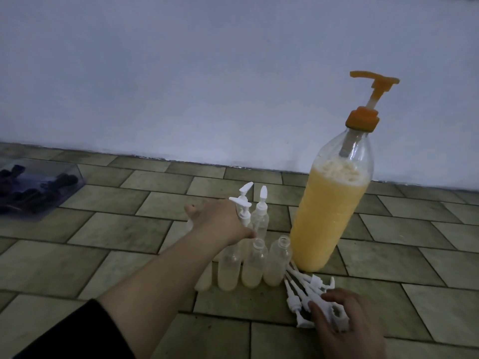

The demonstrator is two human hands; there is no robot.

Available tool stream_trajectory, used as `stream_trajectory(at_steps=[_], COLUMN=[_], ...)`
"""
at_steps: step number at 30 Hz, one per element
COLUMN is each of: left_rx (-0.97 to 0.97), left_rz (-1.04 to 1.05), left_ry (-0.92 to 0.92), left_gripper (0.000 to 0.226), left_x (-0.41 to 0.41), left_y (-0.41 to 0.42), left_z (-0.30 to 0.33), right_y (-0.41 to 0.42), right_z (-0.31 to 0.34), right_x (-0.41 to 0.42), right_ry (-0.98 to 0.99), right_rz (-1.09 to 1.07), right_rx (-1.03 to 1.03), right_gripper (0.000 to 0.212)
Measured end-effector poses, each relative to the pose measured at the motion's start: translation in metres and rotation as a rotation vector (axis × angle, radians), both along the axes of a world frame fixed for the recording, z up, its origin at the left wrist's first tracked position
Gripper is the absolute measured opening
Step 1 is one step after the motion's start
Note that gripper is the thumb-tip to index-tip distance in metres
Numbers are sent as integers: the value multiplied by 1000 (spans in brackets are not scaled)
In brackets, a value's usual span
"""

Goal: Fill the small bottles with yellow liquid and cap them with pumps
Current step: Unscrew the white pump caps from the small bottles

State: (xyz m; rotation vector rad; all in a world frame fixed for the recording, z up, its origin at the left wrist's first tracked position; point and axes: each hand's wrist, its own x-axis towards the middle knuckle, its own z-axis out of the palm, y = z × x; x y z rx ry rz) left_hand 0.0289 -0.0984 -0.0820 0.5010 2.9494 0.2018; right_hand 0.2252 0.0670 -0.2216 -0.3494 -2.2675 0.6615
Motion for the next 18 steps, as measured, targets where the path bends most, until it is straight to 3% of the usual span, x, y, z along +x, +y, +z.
stream_trajectory(at_steps=[1, 2, 3, 4, 5, 7, 8, 9, 12, 14, 18], left_rx=[22, 48, 76, 106, 140, 224, 271, 319, 519, 743, 1065], left_rz=[1, 4, 10, 16, 23, 31, 28, 24, -19, -80, -205], left_ry=[22, 34, 38, 44, 54, 86, 113, 149, 221, 196, 64], left_gripper=[33, 31, 29, 29, 29, 26, 23, 21, 27, 33, 34], left_x=[0, 0, 0, 0, 1, 5, 8, 12, 23, 30, 41], left_y=[0, -1, -2, -3, -5, -11, -14, -18, -31, -35, -31], left_z=[0, 0, 0, 2, 5, 12, 17, 22, 40, 52, 70], right_y=[-29, -26, -23, -31, -25, -8, -6, -2, -26, -44, -49], right_z=[47, 50, 44, 53, 40, 23, 19, 21, 91, 149, 196], right_x=[2, -11, -14, -1, 1, 0, 1, -6, -16, -16, -45], right_ry=[24, 66, 71, -51, 42, -106, -108, 24, 172, 222, 240], right_rz=[134, 12, -80, -67, -85, -80, -93, -135, -25, 3, 253], right_rx=[-37, 39, -86, -79, -122, -212, -180, -204, -122, -62, -320], right_gripper=[21, 28, 33, 33, 29, 32, 40, 46, 23, 23, 41])
